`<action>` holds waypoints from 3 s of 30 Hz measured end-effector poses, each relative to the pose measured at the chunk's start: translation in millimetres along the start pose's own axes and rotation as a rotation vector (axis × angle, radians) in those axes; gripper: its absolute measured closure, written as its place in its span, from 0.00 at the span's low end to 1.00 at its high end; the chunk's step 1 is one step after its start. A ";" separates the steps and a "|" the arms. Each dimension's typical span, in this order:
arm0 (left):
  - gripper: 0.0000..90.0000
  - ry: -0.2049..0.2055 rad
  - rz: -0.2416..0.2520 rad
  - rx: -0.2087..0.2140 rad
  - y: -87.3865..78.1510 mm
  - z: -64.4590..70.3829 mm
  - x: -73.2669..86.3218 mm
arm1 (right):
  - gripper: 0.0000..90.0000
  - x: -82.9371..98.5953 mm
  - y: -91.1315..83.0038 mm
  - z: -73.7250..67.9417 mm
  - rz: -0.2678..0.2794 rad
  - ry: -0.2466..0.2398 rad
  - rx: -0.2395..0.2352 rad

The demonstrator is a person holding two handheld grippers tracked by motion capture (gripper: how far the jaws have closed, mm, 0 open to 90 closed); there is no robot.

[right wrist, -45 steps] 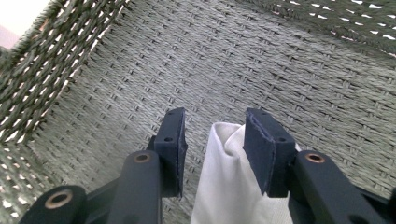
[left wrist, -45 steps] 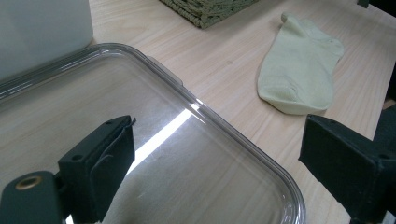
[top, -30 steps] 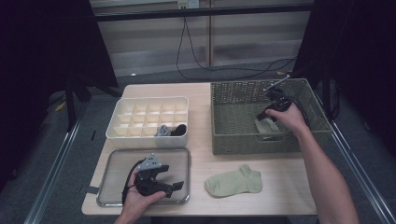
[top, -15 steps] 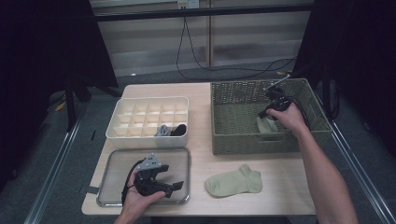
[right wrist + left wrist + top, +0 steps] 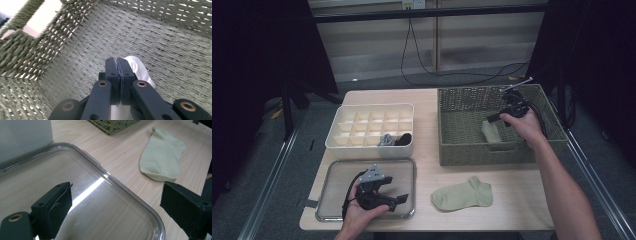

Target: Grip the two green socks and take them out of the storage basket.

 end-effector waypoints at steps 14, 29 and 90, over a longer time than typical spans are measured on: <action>0.11 0.003 0.000 0.001 -0.1 0.7 0.0 | 0.99 -4.5 -16.1 -11.1 0.103 -0.014 -0.057; 0.12 0.007 0.007 0.003 0.5 1.8 -0.5 | 0.99 -9.6 -32.8 -24.7 0.192 -0.036 -0.109; 0.12 0.017 -0.002 -0.012 1.4 2.0 -0.3 | 0.99 -14.5 -91.7 -89.0 0.405 -0.148 -0.219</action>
Point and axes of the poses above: each handheld gripper's, and its own axes: y roughly forward along the jaws, x roughly out of its underside, z roughly to its right, the point moved 5 cm from there along y, roughly forward along the jaws, and after that the axes turned 2 degrees about -y, right-handed, at the moved point
